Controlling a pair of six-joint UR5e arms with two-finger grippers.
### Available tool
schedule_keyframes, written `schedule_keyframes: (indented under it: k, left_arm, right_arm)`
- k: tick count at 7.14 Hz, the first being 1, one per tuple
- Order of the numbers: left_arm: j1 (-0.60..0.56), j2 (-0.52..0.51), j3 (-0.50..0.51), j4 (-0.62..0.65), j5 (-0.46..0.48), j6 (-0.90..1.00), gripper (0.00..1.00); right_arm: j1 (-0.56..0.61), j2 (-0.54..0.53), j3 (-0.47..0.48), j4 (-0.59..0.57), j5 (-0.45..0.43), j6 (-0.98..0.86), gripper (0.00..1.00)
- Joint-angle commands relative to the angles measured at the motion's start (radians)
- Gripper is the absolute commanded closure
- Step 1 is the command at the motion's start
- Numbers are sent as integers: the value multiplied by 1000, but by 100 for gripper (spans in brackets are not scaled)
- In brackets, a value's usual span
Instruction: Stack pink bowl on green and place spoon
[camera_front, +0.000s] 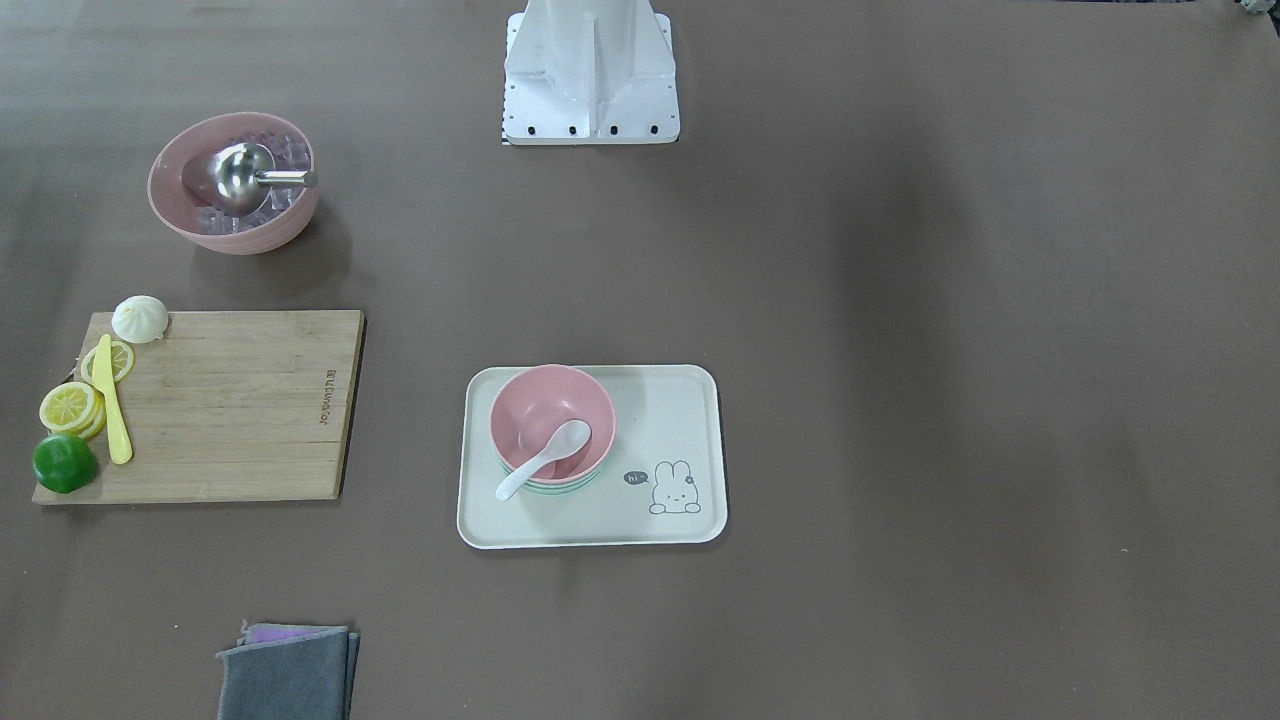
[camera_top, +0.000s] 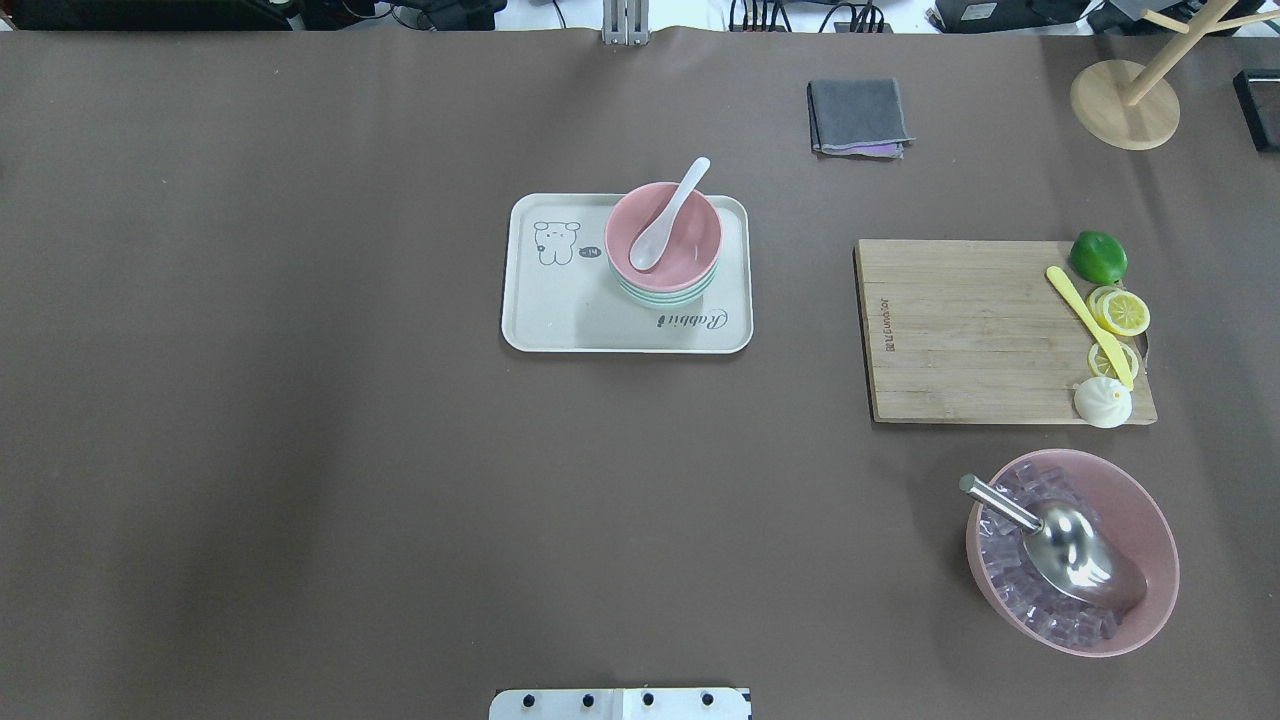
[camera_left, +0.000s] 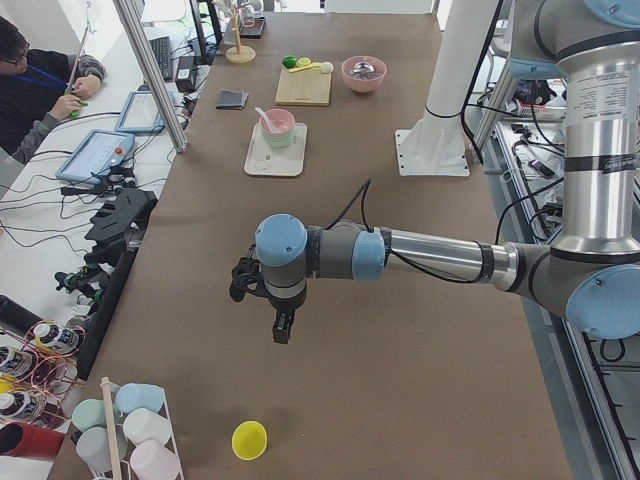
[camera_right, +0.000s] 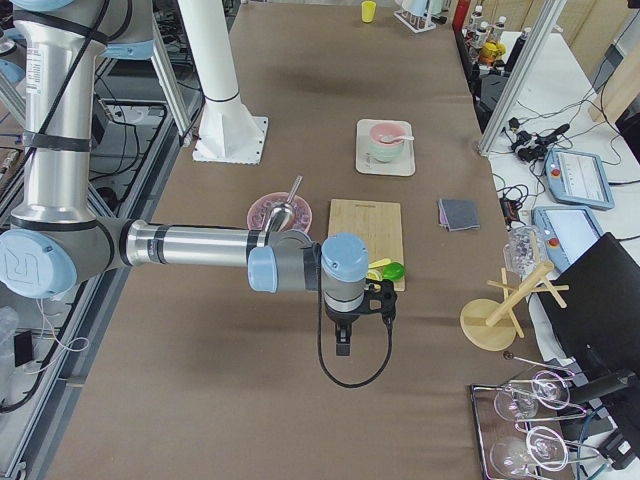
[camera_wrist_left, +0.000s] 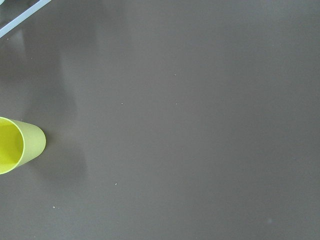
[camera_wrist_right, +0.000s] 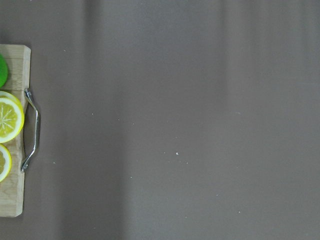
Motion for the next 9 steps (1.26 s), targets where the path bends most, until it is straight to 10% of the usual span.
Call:
schedule_keyframes:
  k: [1,9]
  left_arm:
    - [2,-3,7,4,-6,-13,0]
    - [26,-44,-7,-7,-2,-1,0]
  right_arm:
    - [0,-6,12,5,7,4,0]
    - [-8,4,18,11,61,26,0]
